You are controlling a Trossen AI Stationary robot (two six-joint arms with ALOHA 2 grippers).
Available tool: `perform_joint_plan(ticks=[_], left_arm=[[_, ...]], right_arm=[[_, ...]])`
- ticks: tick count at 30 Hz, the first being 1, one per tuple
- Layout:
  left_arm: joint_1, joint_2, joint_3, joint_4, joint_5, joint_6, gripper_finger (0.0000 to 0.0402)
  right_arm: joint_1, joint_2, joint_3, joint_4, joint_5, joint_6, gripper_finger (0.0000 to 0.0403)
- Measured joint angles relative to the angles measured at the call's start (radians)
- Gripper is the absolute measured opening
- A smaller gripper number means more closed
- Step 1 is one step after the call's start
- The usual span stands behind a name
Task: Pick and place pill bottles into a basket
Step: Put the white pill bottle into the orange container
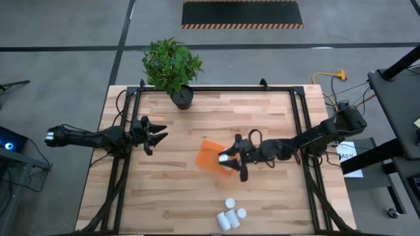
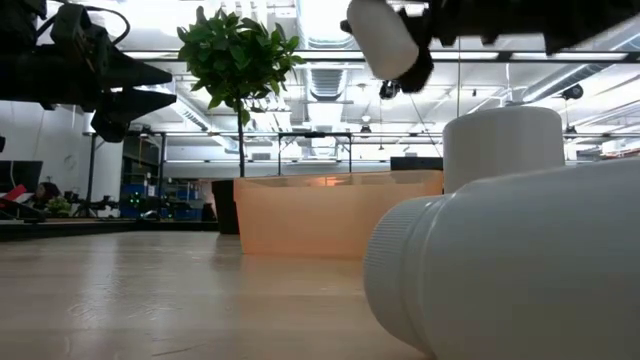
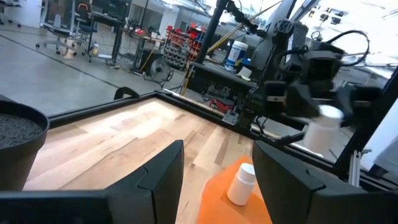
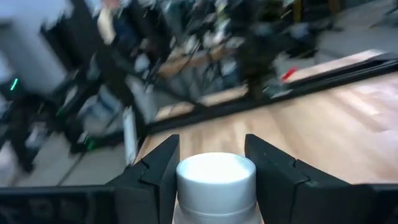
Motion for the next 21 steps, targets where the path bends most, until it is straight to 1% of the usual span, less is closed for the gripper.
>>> perform_joint_plan(ticks=[5, 10, 15, 21], left_arm=[[0.0, 0.0, 0.0, 0.0, 0.0, 0.0, 0.0173], [0.0, 0.0, 0.0, 0.001, 0.0, 0.0, 0.0173], [0.0, 0.0, 0.0, 0.001, 0.0, 0.0, 0.0173], [0.0, -0.001, 0.0, 0.002, 0.0, 0.0, 0.0173]], right_arm=[[-0.018, 0.053, -0.102, 0.197, 0.07, 0.01, 0.015], [-0.032, 0.102, -0.167, 0.331, 0.122, 0.011, 0.015], [-0.04, 0.168, -0.214, 0.468, 0.136, 0.008, 0.015], [-0.049, 0.248, -0.275, 0.658, 0.181, -0.014, 0.015]])
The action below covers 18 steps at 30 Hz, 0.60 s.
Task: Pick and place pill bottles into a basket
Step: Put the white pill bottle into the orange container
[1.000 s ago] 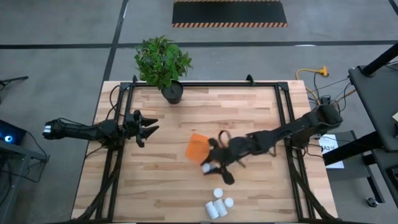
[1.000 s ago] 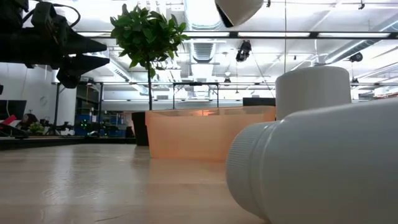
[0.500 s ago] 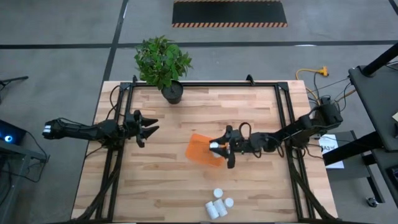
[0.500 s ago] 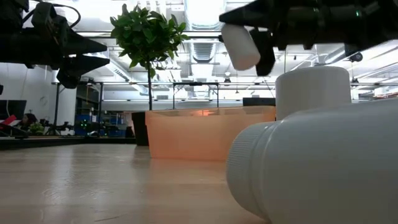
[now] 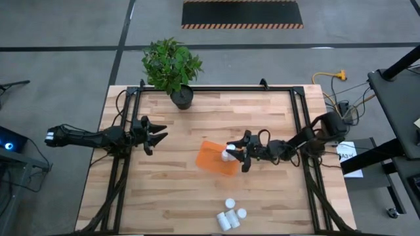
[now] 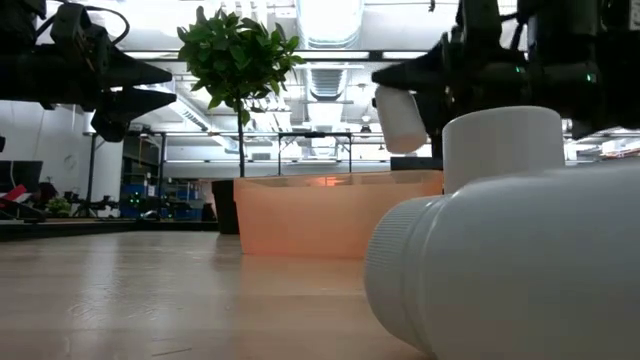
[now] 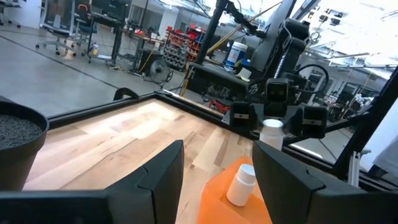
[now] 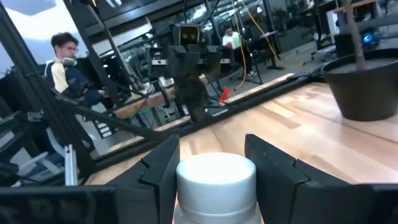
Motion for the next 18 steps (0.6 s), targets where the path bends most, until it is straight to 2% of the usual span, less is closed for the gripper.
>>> perform_joint_plan(ticks=[9, 18], left_arm=[[0.0, 0.001, 0.0, -0.001, 0.0, 0.0, 0.0173], [0.0, 0.001, 0.0, -0.001, 0.0, 0.0, 0.0173]], right_arm=[[-0.008, 0.103, -0.042, 0.079, 0.002, -0.018, 0.015], [-0.011, 0.119, -0.039, 0.081, 0.007, -0.03, 0.015]])
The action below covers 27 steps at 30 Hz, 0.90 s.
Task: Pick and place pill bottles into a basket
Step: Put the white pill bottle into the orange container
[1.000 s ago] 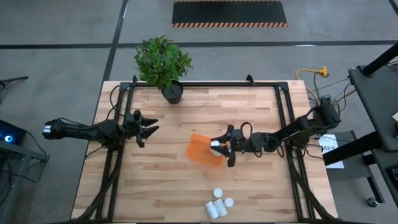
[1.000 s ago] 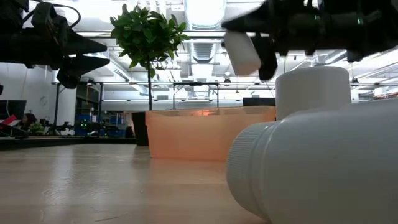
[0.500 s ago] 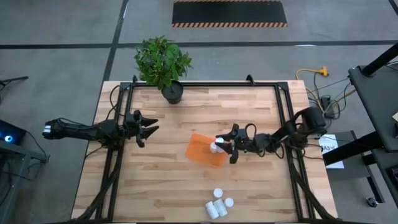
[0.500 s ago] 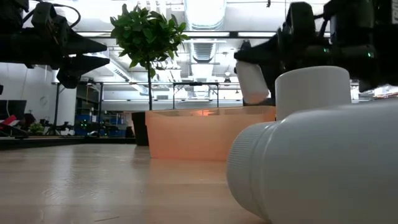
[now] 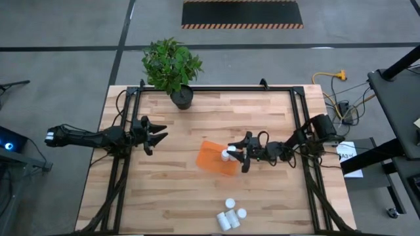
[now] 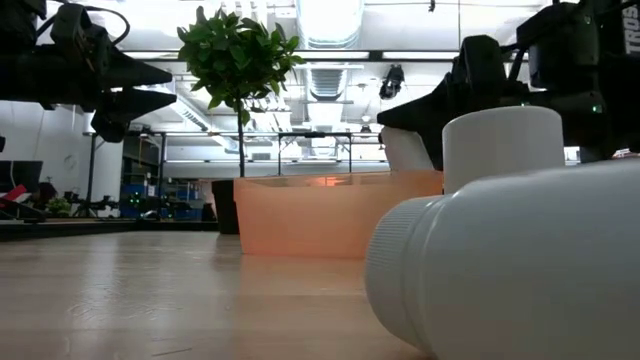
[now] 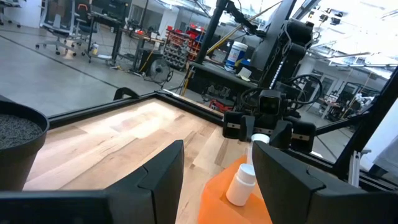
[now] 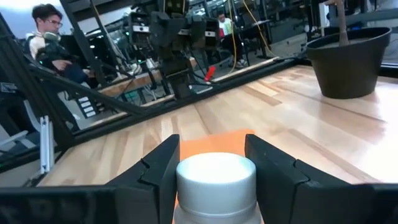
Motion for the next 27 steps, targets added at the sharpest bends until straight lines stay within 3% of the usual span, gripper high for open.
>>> perform_joint_plan(ticks=[7, 14, 27], left_arm=[[0.0, 0.0, 0.0, 0.0, 0.0, 0.0, 0.0173], [0.0, 0.0, 0.0, 0.0, 0.0, 0.0, 0.0173], [0.0, 0.0, 0.0, 0.0, 0.0, 0.0, 0.0173]], right_arm=[[-0.004, 0.0, -0.005, 0.001, 0.014, 0.0, 0.015], [-0.01, 0.0, -0.005, 0.0, 0.021, 0.0, 0.018], [-0.01, -0.009, -0.004, -0.006, 0.02, 0.0, 0.0171]])
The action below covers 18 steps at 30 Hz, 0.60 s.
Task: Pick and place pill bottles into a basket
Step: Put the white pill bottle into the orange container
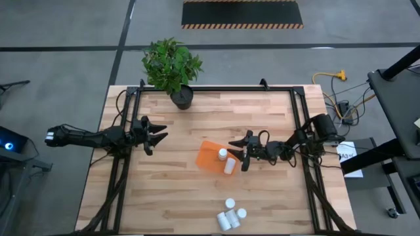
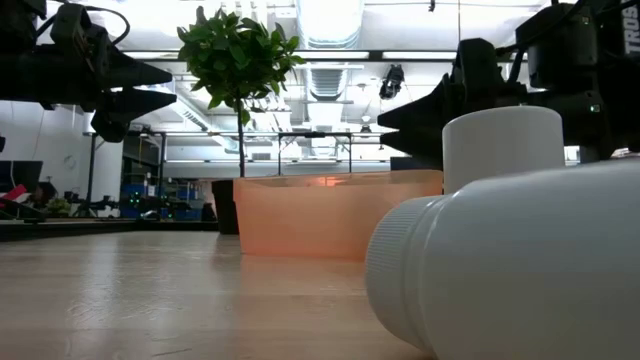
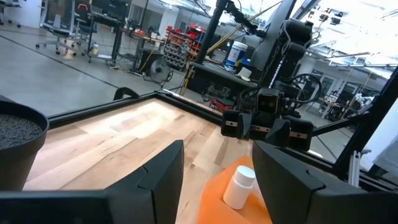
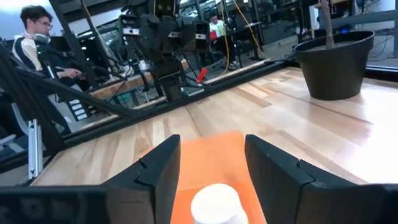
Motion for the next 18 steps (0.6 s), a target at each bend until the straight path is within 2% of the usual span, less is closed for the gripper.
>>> perform_joint_plan(ticks=[5, 11, 14, 18], left_arm=[[0.0, 0.0, 0.0, 0.0, 0.0, 0.0, 0.0173], [0.0, 0.0, 0.0, 0.0, 0.0, 0.0, 0.0173], [0.0, 0.0, 0.0, 0.0, 0.0, 0.0, 0.0173], [0.0, 0.0, 0.0, 0.0, 0.0, 0.0, 0.0173]], right_arm=[[0.001, -0.031, 0.0, -0.001, -0.021, 0.019, 0.0172], [0.001, -0.108, 0.0, -0.05, -0.179, 0.036, 0.0171], [0.001, -0.18, 0.0, -0.169, -0.255, 0.051, 0.0171], [0.001, -0.323, 0.005, -0.436, -0.355, 0.039, 0.0171]])
